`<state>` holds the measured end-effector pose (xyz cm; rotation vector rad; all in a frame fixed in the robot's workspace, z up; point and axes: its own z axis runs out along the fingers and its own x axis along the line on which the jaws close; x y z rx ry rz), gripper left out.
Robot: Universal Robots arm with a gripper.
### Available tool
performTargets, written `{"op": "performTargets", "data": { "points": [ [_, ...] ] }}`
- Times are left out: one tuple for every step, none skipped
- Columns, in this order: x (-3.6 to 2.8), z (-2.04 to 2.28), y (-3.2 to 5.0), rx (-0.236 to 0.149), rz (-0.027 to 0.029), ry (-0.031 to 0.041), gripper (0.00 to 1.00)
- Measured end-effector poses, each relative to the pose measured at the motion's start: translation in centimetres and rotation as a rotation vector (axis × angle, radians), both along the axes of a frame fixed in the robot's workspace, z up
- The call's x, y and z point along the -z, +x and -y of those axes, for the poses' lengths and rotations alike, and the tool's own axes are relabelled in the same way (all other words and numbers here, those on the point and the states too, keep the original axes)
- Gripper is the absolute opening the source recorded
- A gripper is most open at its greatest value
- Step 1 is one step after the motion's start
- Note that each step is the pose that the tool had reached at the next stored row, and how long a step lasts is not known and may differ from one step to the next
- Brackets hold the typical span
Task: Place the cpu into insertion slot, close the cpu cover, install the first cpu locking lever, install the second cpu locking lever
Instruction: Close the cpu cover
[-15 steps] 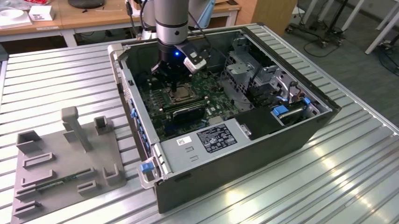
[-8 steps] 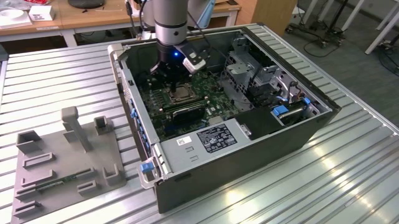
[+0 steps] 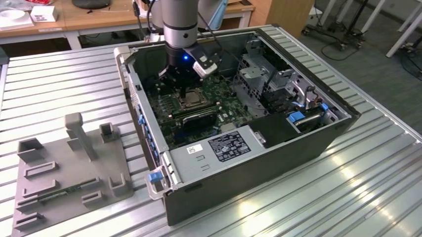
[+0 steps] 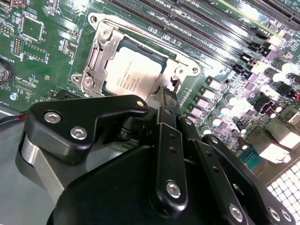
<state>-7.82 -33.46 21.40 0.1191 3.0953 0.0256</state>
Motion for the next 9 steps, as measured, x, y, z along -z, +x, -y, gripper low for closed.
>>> {"op": "performTargets", "data": {
  "points": [
    [0.02, 0.05, 0.0, 0.0, -0.0002, -0.0002, 0.11],
    [0.05, 0.09, 0.0, 0.0, -0.0001, -0.0002, 0.11],
    [0.09, 0.14, 0.0, 0.0, -0.0001, 0.0, 0.11],
    [0.16, 0.15, 0.01, 0.0, 0.0001, 0.0001, 0.11],
    [0.29, 0.16, 0.0, 0.0, 0.0, 0.0, 0.11],
    [0.44, 0.16, 0.0, 0.0, 0.0, 0.0, 0.11],
    [0.56, 0.16, 0.0, 0.0, -0.0001, -0.0001, 0.11],
    [0.6, 0.16, 0.0, 0.0, -0.0001, -0.0001, 0.11],
    [0.6, 0.19, -0.02, -0.001, -0.0002, -0.0004, 0.11]
  ]
}}
